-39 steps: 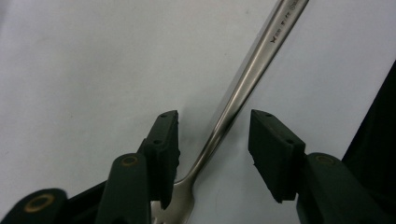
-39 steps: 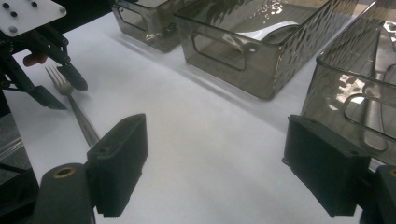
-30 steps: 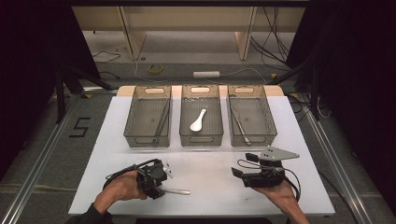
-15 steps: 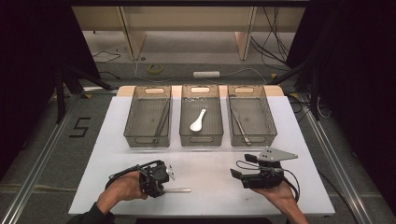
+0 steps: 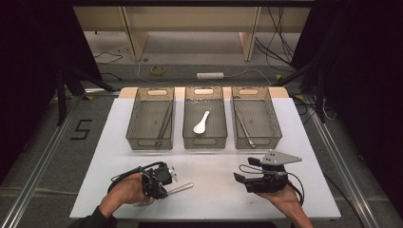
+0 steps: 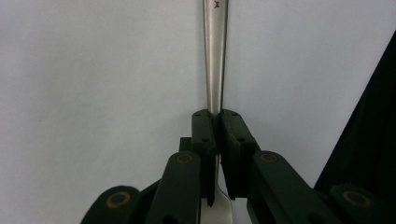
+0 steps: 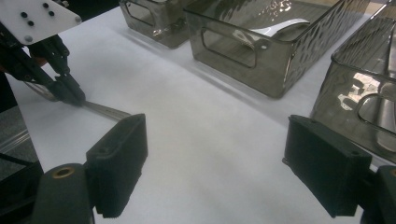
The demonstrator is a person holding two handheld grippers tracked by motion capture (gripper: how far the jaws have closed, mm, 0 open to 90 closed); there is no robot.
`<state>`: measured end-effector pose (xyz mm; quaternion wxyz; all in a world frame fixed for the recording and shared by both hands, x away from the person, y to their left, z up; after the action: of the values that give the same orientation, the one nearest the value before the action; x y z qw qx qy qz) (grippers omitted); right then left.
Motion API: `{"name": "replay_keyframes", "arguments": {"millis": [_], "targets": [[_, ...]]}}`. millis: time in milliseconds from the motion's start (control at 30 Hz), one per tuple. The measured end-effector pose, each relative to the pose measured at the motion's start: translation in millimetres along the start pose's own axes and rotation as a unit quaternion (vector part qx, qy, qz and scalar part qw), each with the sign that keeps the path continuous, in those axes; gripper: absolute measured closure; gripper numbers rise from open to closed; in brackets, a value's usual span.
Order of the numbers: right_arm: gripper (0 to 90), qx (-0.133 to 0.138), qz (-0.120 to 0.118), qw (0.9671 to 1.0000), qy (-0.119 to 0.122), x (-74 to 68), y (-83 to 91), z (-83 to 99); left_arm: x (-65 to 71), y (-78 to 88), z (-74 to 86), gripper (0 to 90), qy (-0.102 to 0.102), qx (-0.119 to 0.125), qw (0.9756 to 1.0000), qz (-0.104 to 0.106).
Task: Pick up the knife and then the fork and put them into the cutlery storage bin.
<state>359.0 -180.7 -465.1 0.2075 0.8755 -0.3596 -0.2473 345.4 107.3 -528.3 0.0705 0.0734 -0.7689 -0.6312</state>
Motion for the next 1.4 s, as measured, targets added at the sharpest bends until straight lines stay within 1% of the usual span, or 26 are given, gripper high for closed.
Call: {"name": "replay_keyframes", "arguments": {"millis": [167,233,333,367,400,433,467,533,567,633,700,733,800,867,933,967,1000,1067,1133,1200,1233,1267,1300,1333,1367,1400], "targets": [[22.4,0.000,-0.006,1.0000,0.003,-2.2,-0.5,-0.1,0.7,4.6,-3.8,84.6,0.012,0.011,0.9999,0.006],[22.4,-0.001,-0.008,0.9999,0.009,-4.5,-1.1,0.3,0.9,7.8,-6.6,84.6,0.018,0.016,0.9997,0.011],[22.4,-0.004,-0.011,0.9995,0.029,-10.0,-3.2,1.3,1.3,12.6,-12.7,84.6,0.026,0.031,0.9989,0.023],[22.4,-0.004,-0.011,0.9995,0.029,-10.0,-3.2,1.3,1.0,14.4,-15.0,84.6,0.027,0.034,0.9987,0.026],[22.4,-0.006,-0.012,0.9993,0.036,-12.4,-4.3,1.7,1.6,15.2,-17.5,84.6,0.028,0.036,0.9985,0.030],[22.4,-0.010,-0.015,0.9985,0.052,-17.6,-6.9,2.8,2.2,15.9,-20.2,84.6,0.026,0.037,0.9985,0.032],[22.4,-0.012,-0.017,0.9982,0.057,-20.6,-8.4,3.5,3.0,16.3,-23.2,84.6,0.027,0.039,0.9983,0.035],[22.4,-0.015,-0.021,0.9977,0.062,-24.1,-9.9,4.2,4.0,16.8,-28.0,84.6,0.016,0.033,0.9985,0.041],[22.5,-0.016,-0.023,0.9971,0.071,-27.5,-11.7,4.7,4.3,16.9,-31.2,84.5,0.013,0.034,0.9984,0.043],[22.9,-0.025,-0.022,0.9953,0.090,-34.4,-15.4,6.7,3.9,17.9,-37.9,84.5,0.008,0.039,0.9985,0.038],[22.8,-0.033,-0.016,0.9926,0.116,-41.1,-19.3,8.7,4.4,20.1,-45.0,84.5,-0.001,0.038,0.9985,0.040],[22.6,-0.038,-0.016,0.9896,0.138,-48.5,-23.6,10.5,4.3,21.0,-48.9,84.5,-0.002,0.040,0.9985,0.038],[22.5,-0.043,-0.010,0.9875,0.151,-52.1,-26.9,11.6,3.5,22.5,-55.9,84.5,-0.009,0.041,0.9985,0.037],[22.6,-0.051,0.004,0.9823,0.180,-54.8,-30.2,13.6,2.4,24.0,-63.9,84.5,-0.018,0.041,0.9983,0.037],[22.7,-0.059,0.008,0.9787,0.197,-58.0,-33.0,16.4,1.1,24.7,-74.7,84.5,-0.021,0.042,0.9983,0.035],[22.8,-0.062,0.008,0.9773,0.202,-59.4,-34.1,17.7,1.1,24.7,-74.7,84.5,-0.021,0.042,0.9983,0.035],[22.8,-0.062,0.008,0.9773,0.202,-59.4,-34.1,17.7,0.6,24.9,-77.5,84.5,-0.026,0.041,0.9982,0.036],[23.1,-0.062,0.011,0.9730,0.222,-60.8,-36.9,18.5,-0.4,25.0,-83.2,84.5,-0.031,0.041,0.9980,0.037],[24.0,-0.070,0.019,0.9681,0.240,-62.1,-39.3,20.5,-1.1,24.7,-87.7,84.5,-0.033,0.041,0.9978,0.041],[25.2,-0.071,0.021,0.9644,0.254,-62.5,-40.9,21.0,-2.2,24.7,-90.7,84.5,-0.038,0.036,0.9979,0.038],[25.2,-0.071,0.021,0.9644,0.254,-62.5,-40.9,21.0,-1.8,25.1,-92.2,84.5,-0.038,0.037,0.9979,0.039],[25.5,-0.072,0.023,0.9632,0.258,-63.0,-41.7,21.6,-1.9,25.7,-93.7,84.5,-0.041,0.037,0.9977,0.039],[27.0,-0.075,0.027,0.9599,0.269,-63.6,-44.0,22.6,-1.6,26.5,-94.9,84.5,-0.043,0.036,0.9976,0.040],[27.7,-0.076,0.031,0.9582,0.274,-64.0,-45.1,23.1,-0.9,26.9,-96.5,84.5,-0.043,0.038,0.9976,0.040],[28.1,-0.077,0.033,0.9554,0.283,-64.2,-46.5,23.6,-0.3,27.5,-97.7,84.5,-0.046,0.036,0.9974,0.042],[28.1,-0.077,0.033,0.9554,0.283,-64.2,-46.5,23.6,0.2,27.8,-98.7,84.5,-0.048,0.035,0.9974,0.042]]}}
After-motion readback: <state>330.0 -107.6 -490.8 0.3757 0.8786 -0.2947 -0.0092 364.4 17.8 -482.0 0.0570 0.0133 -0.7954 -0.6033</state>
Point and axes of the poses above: each handheld gripper's, and its own axes: y roughly backward along the jaws, z roughly out of its underside, x roughly to its right, the point moved 7 cm from there along -y, roughly forward along the jaws, and after that the axes turned 11 degrees about -y, right-handed, at the moved point
